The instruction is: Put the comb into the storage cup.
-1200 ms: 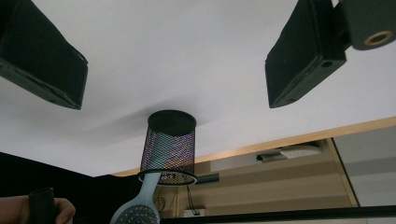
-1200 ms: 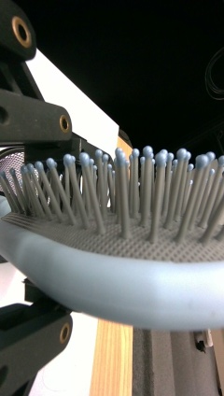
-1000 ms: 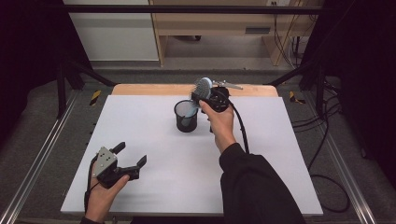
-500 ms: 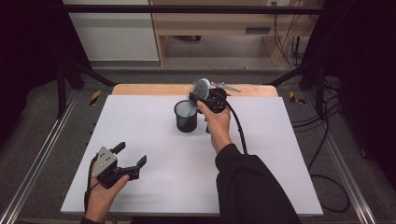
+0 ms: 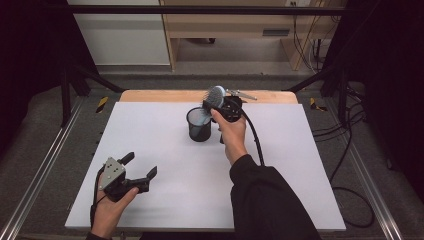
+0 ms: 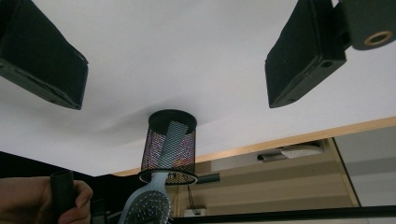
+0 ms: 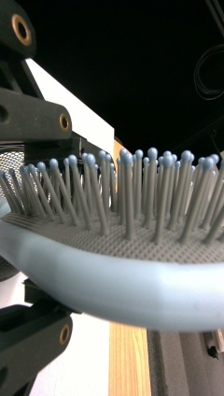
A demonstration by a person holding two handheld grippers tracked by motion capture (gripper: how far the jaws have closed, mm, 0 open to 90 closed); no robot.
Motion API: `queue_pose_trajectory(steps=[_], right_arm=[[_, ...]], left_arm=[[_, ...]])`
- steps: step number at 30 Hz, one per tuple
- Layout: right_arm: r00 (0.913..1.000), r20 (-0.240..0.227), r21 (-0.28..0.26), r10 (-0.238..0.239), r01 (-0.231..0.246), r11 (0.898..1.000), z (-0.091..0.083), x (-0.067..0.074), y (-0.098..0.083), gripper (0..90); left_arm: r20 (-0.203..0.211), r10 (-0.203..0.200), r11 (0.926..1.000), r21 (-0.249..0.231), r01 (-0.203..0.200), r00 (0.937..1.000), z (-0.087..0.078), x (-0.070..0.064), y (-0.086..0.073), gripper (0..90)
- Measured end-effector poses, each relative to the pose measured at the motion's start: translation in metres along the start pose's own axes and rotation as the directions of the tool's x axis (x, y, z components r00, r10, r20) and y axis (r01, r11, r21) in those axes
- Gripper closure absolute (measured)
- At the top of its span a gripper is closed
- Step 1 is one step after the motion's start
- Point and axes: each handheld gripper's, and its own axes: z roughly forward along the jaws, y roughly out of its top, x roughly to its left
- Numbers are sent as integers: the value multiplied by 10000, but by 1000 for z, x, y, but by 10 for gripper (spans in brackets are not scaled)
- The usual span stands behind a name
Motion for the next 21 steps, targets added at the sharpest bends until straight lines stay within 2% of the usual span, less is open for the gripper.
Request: queue_pose_trajectory(steps=[21], right_arm=[[9999, 137, 209, 104, -107, 9997, -2, -7, 1, 443]], left_arm=[[37, 50, 10000, 36, -50, 10000, 1, -1, 0, 60]])
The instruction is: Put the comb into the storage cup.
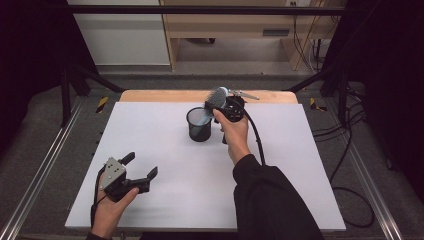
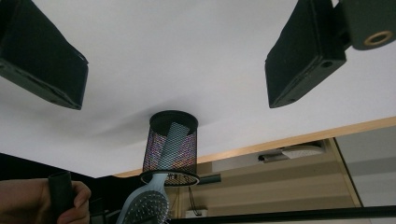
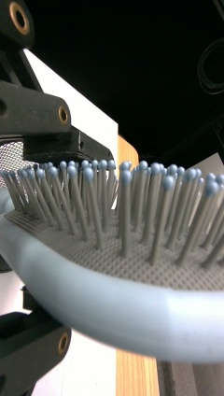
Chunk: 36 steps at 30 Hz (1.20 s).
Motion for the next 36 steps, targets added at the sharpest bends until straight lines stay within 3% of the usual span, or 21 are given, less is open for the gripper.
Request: queue_pose_trajectory(steps=[12, 24, 31, 36], right_arm=[[10000, 33, 150, 55, -55, 9999, -1, -3, 0, 395], [9996, 154, 310, -235, 230, 9993, 0, -3, -1, 352], [9996, 97, 443, -258, 253, 9987, 1, -1, -1, 291], [9987, 307, 564, -412, 395, 9976, 1, -1, -2, 219]], left_arm=[[18, 7, 10000, 22, -7, 10000, 0, 0, 0, 60], [10, 2, 10000, 25, -2, 10000, 0, 0, 0, 60], [5, 14, 10000, 26, -14, 10000, 0, 0, 0, 60], [-7, -6, 10000, 4, 6, 10000, 0, 0, 0, 60]])
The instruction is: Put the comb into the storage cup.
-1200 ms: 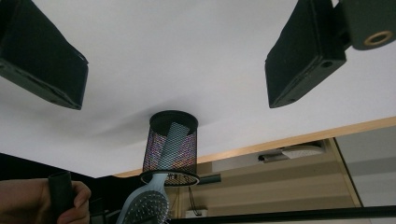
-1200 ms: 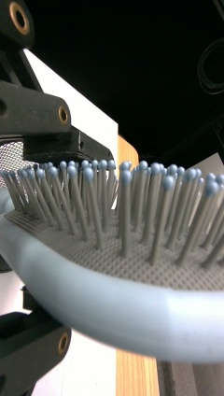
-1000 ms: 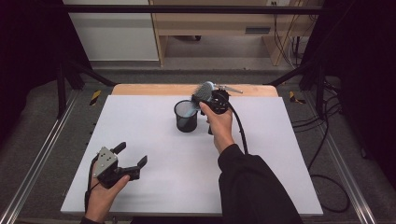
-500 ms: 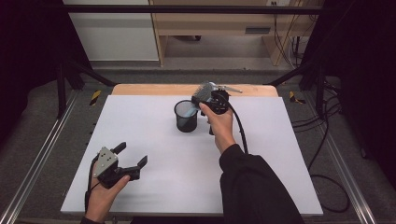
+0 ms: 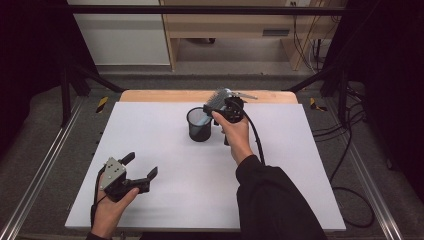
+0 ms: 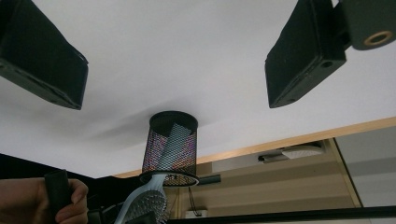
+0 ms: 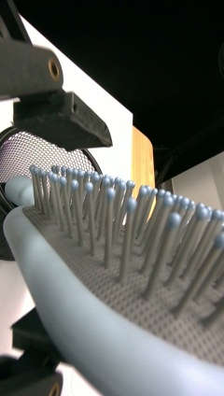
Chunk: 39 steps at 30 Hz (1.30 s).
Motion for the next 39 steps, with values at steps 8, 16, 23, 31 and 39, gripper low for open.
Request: queue_pose_trajectory(steps=[8, 16, 23, 31, 39], right_arm=[[10000, 60, 123, -34, 33, 9999, -4, -1, 2, 122], [10000, 71, 66, -10, 9, 10000, -8, -2, 5, 97], [9993, 213, 196, -321, 317, 9993, -10, -2, 5, 75], [9956, 309, 148, -884, 880, 9960, -15, 1, 6, 79], [9888, 641, 211, -1345, 1334, 9908, -20, 0, 8, 78]], left_arm=[[8, 16, 10000, 26, -16, 10000, 0, 0, 0, 60], [17, 33, 10000, 66, -33, 10000, 1, -1, 0, 60], [11, 4, 10000, 75, -5, 10000, 1, 0, 0, 58], [20, -7, 10000, 77, 6, 10000, 1, -1, 0, 56], [92, 41, 9999, 99, -42, 9999, 2, -2, 0, 50]])
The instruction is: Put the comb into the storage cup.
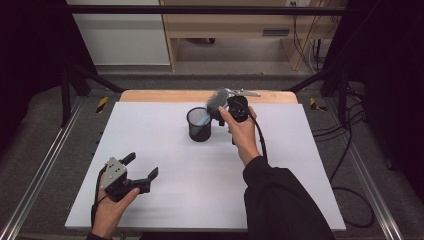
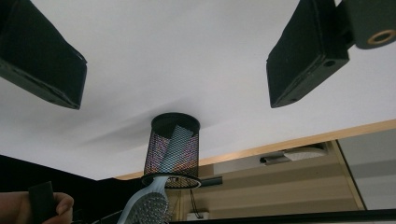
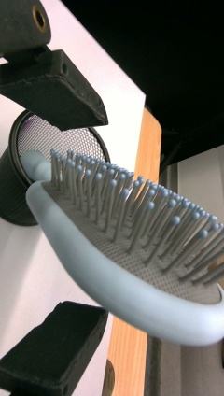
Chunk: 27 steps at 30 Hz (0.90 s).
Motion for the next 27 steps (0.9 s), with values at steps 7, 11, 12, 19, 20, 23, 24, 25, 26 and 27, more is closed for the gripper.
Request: queue_pose_trajectory(steps=[7, 11, 12, 19, 20, 23, 24, 25, 26, 27], right_arm=[[10000, 20, 11, -69, 69, 10000, -3, -1, 2, 78], [9999, -8, 1, -114, 114, 9999, -5, -1, 2, 79], [9999, -9, 20, -127, 127, 9999, -5, -1, 3, 80], [9997, 33, 81, -261, 261, 9996, -8, -1, 3, 79], [9996, 22, 90, -291, 291, 9995, -8, -2, 3, 79], [9994, 51, 170, -351, 350, 9992, -9, -2, 4, 79], [9993, 57, 194, -362, 361, 9992, -10, -2, 4, 79], [9993, 51, 203, -383, 382, 9991, -10, -3, 4, 79], [9992, 47, 201, -401, 400, 9990, -11, -3, 4, 79], [9992, 39, 198, -402, 401, 9990, -11, -3, 5, 79]], left_arm=[[1, 82, 10000, 26, -82, 10000, 0, -1, 0, 49], [-15, 40, 10000, 20, -40, 10000, 0, -1, 0, 49], [-13, 44, 10000, 23, -44, 10000, 0, -1, 0, 49], [3, 75, 10000, 41, -75, 10000, 1, -1, 0, 49], [-2, 71, 10000, 36, -71, 10000, 1, -1, 0, 49], [-4, 71, 10000, 41, -71, 10000, 1, -1, 0, 49], [-3, 68, 10000, 39, -68, 10000, 1, -1, 0, 49], [0, 72, 10000, 39, -72, 10000, 1, -1, 0, 50], [-1, 82, 10000, 40, -82, 10000, 1, -1, 0, 49], [1, 85, 10000, 43, -85, 10000, 1, -1, 0, 49]])
